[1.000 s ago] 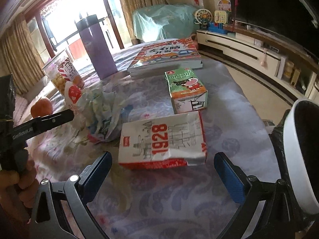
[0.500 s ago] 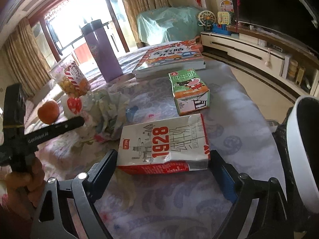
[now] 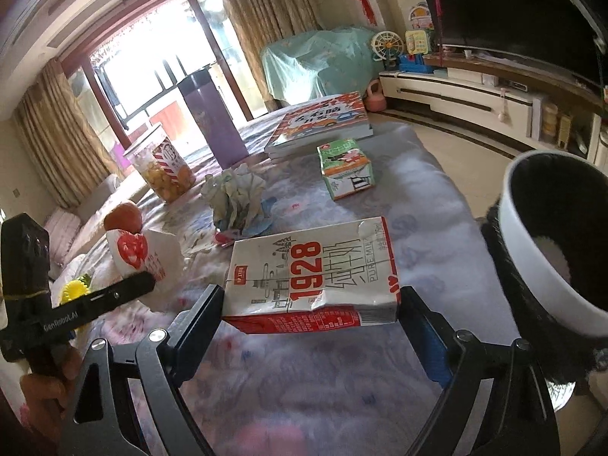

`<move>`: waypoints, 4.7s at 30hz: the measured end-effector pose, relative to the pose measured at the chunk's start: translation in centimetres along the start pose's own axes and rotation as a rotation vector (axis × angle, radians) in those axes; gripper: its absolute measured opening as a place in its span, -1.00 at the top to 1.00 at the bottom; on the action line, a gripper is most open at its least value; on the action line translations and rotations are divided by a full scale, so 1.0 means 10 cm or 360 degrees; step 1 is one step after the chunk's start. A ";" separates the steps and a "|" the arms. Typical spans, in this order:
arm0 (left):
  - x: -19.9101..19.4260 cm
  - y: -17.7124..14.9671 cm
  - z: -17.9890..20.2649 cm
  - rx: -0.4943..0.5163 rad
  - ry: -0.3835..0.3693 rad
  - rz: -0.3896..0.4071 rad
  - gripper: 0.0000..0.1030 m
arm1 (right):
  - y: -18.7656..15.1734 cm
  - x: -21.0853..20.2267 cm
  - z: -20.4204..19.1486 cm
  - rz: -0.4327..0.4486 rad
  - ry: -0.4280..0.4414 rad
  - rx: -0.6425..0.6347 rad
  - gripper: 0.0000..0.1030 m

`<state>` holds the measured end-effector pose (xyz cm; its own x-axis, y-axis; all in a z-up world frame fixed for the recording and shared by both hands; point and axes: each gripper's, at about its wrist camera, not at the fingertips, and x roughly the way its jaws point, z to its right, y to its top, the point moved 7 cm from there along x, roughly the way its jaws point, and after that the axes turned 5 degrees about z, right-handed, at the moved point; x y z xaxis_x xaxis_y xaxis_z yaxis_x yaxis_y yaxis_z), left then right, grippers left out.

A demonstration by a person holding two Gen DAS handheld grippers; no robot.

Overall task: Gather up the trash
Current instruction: 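Grasp the white tissue with the left tool while the right tool grasps the red-and-white carton, then carry the white tissue and red-and-white carton over the bin with both tools, then open the right tool to drop the red-and-white carton into the bin, then open the left tool to drop the white tissue into the bin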

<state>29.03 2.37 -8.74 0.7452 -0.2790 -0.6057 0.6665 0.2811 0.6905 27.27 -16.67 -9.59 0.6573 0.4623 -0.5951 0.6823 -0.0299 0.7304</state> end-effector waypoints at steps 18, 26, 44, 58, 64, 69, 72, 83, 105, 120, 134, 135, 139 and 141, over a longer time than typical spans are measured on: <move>0.27 -0.19 0.90 0.0183 -0.0185 -0.0096 0.45 | -0.02 -0.72 0.60 0.0128 -0.0123 0.0107 -0.78; 0.45 -0.21 1.18 0.0253 -0.0227 -0.0126 0.45 | -0.02 -0.88 0.88 0.0157 -0.0175 0.0171 -0.78; 0.70 -0.24 1.59 0.0346 -0.0273 -0.0167 0.45 | 0.04 -1.10 1.27 0.0207 -0.0243 0.0237 -0.78; 0.92 -0.20 2.00 0.0467 -0.0277 -0.0188 0.45 | 0.17 -1.18 1.60 0.0223 -0.0307 0.0256 -0.78; 1.01 -0.16 2.19 0.0511 -0.0298 -0.0189 0.45 | 0.24 -1.18 1.71 0.0237 -0.0323 0.0264 -0.78; 1.08 -0.11 2.32 0.0541 -0.0307 -0.0176 0.45 | 0.28 -1.17 1.81 0.0239 -0.0335 0.0275 -0.78; 1.14 -0.10 2.40 0.0556 -0.0311 -0.0179 0.45 | 0.29 -1.17 1.87 0.0241 -0.0344 0.0284 -0.78; 1.42 -0.01 2.60 0.0583 -0.0306 -0.0207 0.45 | 0.35 -1.13 2.01 0.0219 -0.0344 0.0310 -0.78; 1.78 0.01 2.76 0.0614 -0.0270 -0.0269 0.44 | 0.45 -0.95 2.18 0.0163 -0.0345 0.0341 -0.78; 1.86 0.02 2.82 0.0618 -0.0258 -0.0285 0.42 | 0.51 -0.86 2.26 0.0141 -0.0340 0.0361 -0.78; 1.79 0.02 2.83 0.0629 -0.0241 -0.0252 -0.06 | 0.57 -0.94 2.25 0.0188 -0.0342 0.0388 -0.79; 1.78 0.02 2.81 0.0629 -0.0242 -0.0252 -0.06 | 0.57 -0.95 2.25 0.0195 -0.0341 0.0392 -0.79; 1.67 -0.05 2.71 0.0593 -0.0233 -0.0248 -0.06 | 0.54 -1.05 2.20 0.0224 -0.0334 0.0409 -0.79; 1.60 -0.09 2.63 0.0563 -0.0227 -0.0247 -0.06 | 0.49 -1.09 2.14 0.0239 -0.0327 0.0423 -0.80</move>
<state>39.79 -26.53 -8.70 0.6093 -0.4249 -0.6695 0.7032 -0.1004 0.7038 30.34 -40.85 -6.71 0.7887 0.2487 -0.5623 0.6148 -0.3259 0.7182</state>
